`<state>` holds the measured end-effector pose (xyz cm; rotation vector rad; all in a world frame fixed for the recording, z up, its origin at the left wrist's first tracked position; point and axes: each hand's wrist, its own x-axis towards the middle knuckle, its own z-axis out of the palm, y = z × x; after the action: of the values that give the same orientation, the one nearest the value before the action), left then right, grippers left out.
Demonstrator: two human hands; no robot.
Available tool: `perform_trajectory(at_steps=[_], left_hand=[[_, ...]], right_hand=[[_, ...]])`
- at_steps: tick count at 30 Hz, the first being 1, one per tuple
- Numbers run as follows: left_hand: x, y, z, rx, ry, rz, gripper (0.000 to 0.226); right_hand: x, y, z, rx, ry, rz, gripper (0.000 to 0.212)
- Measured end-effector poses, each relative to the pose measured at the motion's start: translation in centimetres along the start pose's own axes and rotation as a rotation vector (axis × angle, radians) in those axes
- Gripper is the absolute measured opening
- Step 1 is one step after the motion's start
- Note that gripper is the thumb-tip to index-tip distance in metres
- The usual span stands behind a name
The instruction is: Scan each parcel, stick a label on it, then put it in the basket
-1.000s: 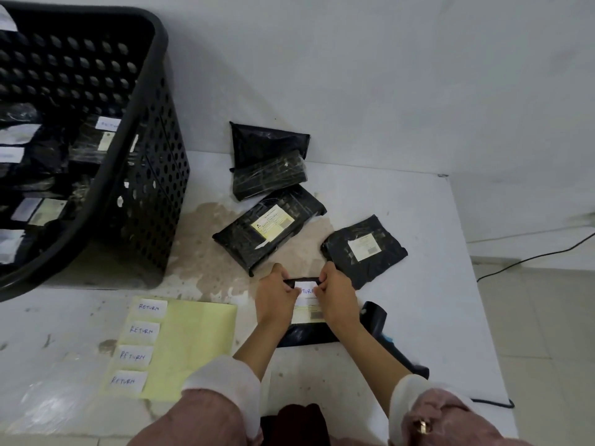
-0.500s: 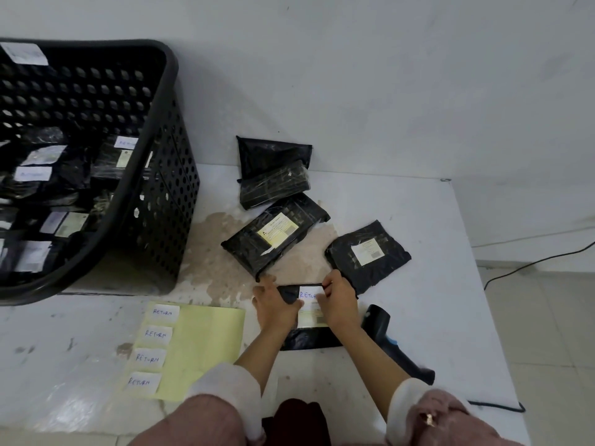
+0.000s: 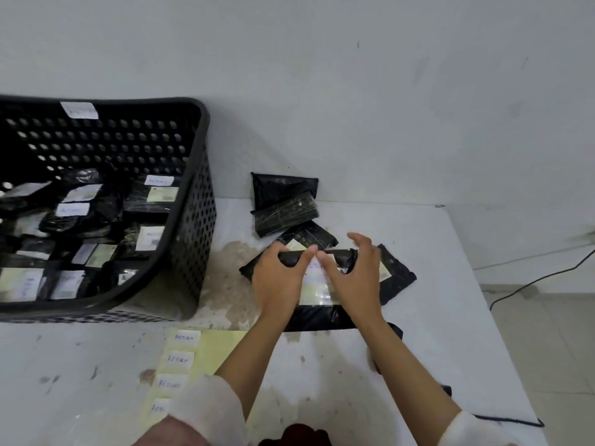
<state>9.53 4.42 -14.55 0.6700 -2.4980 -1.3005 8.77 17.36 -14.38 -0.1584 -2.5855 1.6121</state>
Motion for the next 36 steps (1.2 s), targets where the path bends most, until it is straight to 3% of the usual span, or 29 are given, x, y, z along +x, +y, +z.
perform_trajectory(at_steps=[4, 13, 16, 18, 20, 30, 36], left_hand=[[1.7, 2.4, -5.1, -0.075, 0.065, 0.163, 0.048], [5.3, 3.5, -19.5, -0.202, 0.136, 0.337, 0.034], [6.2, 3.2, -23.0, -0.169, 0.079, 0.385, 0.021], [6.9, 2.7, -24.7, -0.123, 0.024, 0.41, 0.027], [7.5, 1.9, -26.1, -0.09, 0.011, 0.416, 0.036], [10.6, -2.0, -30.2, -0.119, 0.064, 0.4, 0.026], [14.1, -4.5, -31.9, -0.203, -0.167, 0.308, 0.014]], right_hand=[[-0.4, -5.0, 0.8, 0.026, 0.014, -0.113, 0.031], [-1.7, -16.4, 6.4, 0.114, 0.016, -0.353, 0.028], [-2.1, -18.7, 8.3, 0.129, 0.013, -0.359, 0.033], [-2.3, -19.7, 9.6, 0.128, -0.011, -0.329, 0.037], [-2.7, -20.4, 10.8, 0.162, -0.042, -0.306, 0.039], [-4.7, -22.5, 15.5, 0.109, -0.13, -0.404, 0.017], [-4.5, -22.6, 18.1, -0.01, -0.043, -0.411, 0.025]])
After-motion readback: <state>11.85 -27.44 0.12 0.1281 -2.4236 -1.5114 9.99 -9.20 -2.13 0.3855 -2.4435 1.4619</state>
